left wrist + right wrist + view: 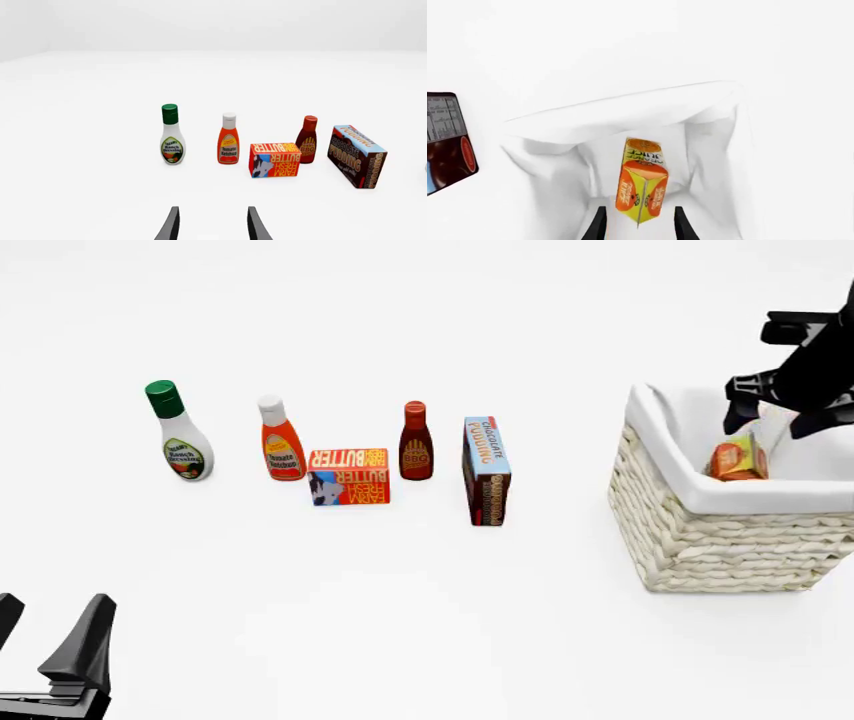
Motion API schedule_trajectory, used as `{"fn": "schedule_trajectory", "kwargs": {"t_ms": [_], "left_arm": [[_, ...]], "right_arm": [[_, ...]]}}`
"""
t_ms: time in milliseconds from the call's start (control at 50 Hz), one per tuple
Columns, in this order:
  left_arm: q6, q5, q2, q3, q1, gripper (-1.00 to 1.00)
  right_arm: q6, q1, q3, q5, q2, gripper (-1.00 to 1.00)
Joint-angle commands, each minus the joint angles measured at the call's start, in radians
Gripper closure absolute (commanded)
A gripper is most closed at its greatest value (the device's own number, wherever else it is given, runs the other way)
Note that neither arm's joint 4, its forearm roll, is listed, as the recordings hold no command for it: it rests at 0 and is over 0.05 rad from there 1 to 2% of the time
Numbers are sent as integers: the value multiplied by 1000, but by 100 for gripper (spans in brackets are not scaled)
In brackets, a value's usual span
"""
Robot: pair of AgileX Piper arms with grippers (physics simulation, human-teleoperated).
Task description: Pick the orange juice and place it in the basket.
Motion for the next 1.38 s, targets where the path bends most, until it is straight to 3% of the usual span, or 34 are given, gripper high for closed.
{"fn": "schedule_trajectory", "kwargs": {"t_ms": [20, 760, 1380], "left_arm": [[0, 0, 0, 0, 0, -100], [0, 0, 0, 0, 0, -100], [0, 0, 0, 0, 0, -100]], "right_arm": [[2, -7, 1, 0, 0, -100], [9, -2, 15, 0, -21, -100], [-39, -28, 117, 0, -197, -100]]}}
